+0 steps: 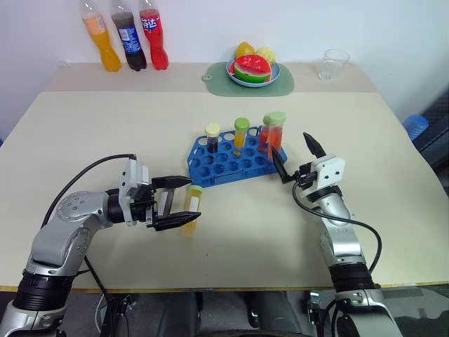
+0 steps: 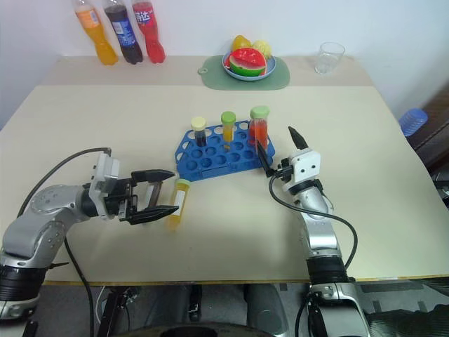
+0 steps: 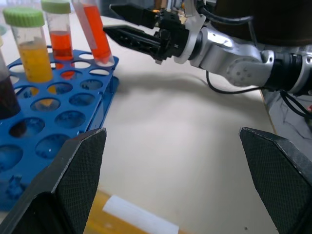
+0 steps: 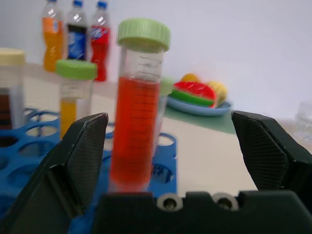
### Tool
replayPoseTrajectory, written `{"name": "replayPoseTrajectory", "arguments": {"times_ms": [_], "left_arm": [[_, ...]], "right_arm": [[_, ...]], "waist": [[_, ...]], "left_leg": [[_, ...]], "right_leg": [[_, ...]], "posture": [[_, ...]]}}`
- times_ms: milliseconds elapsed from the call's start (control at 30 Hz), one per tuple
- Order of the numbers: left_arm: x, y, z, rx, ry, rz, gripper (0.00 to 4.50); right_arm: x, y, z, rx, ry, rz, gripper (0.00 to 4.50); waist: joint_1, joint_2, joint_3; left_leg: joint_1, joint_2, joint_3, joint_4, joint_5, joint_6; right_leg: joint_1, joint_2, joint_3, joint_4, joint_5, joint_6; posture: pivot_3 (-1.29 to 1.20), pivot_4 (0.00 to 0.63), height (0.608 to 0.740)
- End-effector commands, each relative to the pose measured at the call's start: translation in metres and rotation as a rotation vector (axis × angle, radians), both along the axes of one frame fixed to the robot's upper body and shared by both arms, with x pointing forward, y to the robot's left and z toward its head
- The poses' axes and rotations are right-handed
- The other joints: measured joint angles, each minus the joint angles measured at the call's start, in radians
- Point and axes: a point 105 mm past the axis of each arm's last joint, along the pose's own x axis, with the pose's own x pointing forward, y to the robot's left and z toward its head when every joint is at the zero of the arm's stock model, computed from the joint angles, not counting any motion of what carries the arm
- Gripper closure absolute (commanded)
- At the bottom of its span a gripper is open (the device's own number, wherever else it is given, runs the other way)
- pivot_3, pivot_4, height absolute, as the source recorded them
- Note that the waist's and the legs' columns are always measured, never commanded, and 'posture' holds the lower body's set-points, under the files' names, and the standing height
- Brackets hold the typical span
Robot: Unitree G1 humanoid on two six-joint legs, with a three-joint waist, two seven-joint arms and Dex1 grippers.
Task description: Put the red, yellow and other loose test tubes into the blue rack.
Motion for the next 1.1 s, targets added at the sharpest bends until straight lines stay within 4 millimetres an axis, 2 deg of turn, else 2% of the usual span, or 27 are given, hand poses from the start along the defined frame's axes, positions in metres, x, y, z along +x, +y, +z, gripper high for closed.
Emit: {"name": "replayPoseTrajectory", "arguments": {"times_ms": [33,200,533,633,767,1100], "left_arm": [[0.0,-0.001,0.006,-0.007,-0.026,-0.015,0.0],[0.0,-0.004,0.004,-0.009,-0.023,-0.027,0.0],[-0.006,-0.004,0.0,-0.015,-0.017,-0.011,0.0],[-0.008,-0.002,0.0,-0.015,-0.015,-0.001,0.0],[-0.011,-0.001,-0.002,-0.016,-0.007,0.008,0.0],[-0.011,-0.002,-0.002,-0.019,-0.005,0.015,0.0]], "right_arm": [[-0.004,0.004,0.021,0.006,0.041,0.066,0.03],[0.001,0.005,0.034,0.002,0.142,0.148,0.03],[0.017,0.004,0.039,-0.009,0.236,0.194,0.03],[0.02,0.005,0.04,-0.012,0.243,0.209,0.87],[0.021,0.007,0.039,-0.021,0.253,0.224,2.82],[0.02,0.006,0.041,-0.022,0.234,0.213,2.82]], "waist": [[0.003,0.0,0.0],[0.004,0.0,0.0],[0.004,0.0,0.0],[0.004,0.0,0.0],[0.005,0.0,0.0],[0.004,0.0,0.0]], "left_leg": [[0.0,0.0,0.0,0.0,0.0,0.0],[0.0,0.0,0.0,0.0,0.0,0.0],[0.0,0.0,0.0,0.0,0.0,0.0],[0.0,0.0,0.0,0.0,0.0,0.0],[0.0,0.0,0.0,0.0,0.0,0.0],[0.0,0.0,0.0,0.0,0.0,0.0]], "right_leg": [[0.0,0.0,0.0,0.0,0.0,0.0],[0.0,0.0,0.0,-0.001,0.0,-0.001],[0.0,0.0,0.0,-0.001,0.0,0.0],[0.0,0.0,0.0,-0.001,0.0,0.0],[0.0,0.0,0.0,-0.001,0.0,0.0],[0.0,0.0,0.0,-0.001,0.0,0.0]], "posture": [[0.0,0.15,0.74],[0.0,0.15,0.74],[0.0,0.15,0.74],[0.0,0.15,0.74],[0.0,0.15,0.74],[0.0,0.15,0.74]]}}
